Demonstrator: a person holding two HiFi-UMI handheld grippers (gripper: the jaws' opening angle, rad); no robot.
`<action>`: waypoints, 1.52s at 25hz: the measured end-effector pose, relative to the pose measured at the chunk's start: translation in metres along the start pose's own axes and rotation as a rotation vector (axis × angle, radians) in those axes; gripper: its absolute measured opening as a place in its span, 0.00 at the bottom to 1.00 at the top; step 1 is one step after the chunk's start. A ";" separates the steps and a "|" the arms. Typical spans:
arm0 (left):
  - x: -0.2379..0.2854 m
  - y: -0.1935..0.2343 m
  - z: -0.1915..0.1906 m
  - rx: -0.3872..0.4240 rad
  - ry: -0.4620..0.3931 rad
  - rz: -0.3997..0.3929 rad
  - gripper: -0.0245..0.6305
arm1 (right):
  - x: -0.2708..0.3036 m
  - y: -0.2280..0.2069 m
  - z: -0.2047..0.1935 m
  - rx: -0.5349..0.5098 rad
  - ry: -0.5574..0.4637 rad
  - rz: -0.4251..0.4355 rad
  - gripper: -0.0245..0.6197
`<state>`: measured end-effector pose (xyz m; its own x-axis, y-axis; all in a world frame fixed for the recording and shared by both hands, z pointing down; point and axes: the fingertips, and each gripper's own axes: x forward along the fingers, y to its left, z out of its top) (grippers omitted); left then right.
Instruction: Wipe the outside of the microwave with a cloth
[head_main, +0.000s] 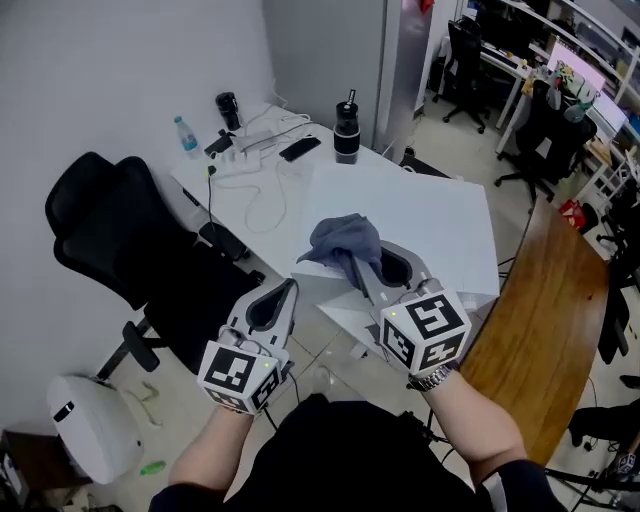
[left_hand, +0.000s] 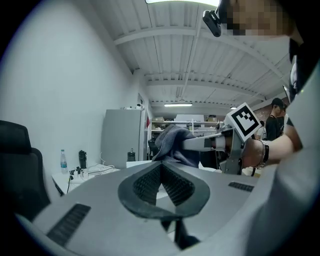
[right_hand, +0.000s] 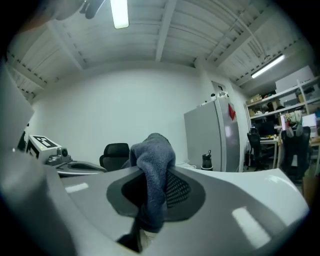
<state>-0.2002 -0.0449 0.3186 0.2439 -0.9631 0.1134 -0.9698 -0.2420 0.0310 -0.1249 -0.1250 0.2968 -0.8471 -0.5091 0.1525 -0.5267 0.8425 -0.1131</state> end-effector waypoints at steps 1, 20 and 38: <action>0.005 0.012 0.000 -0.001 0.002 -0.006 0.04 | 0.014 -0.001 -0.001 0.002 0.009 -0.008 0.11; 0.088 0.142 -0.017 -0.043 0.025 -0.114 0.04 | 0.193 -0.023 -0.062 -0.083 0.353 -0.057 0.11; 0.118 0.150 -0.016 -0.060 0.008 -0.187 0.04 | 0.193 -0.053 -0.085 -0.151 0.527 -0.128 0.11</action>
<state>-0.3172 -0.1929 0.3527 0.4202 -0.9010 0.1080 -0.9057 -0.4091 0.1110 -0.2539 -0.2529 0.4160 -0.6065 -0.4852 0.6298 -0.5744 0.8151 0.0749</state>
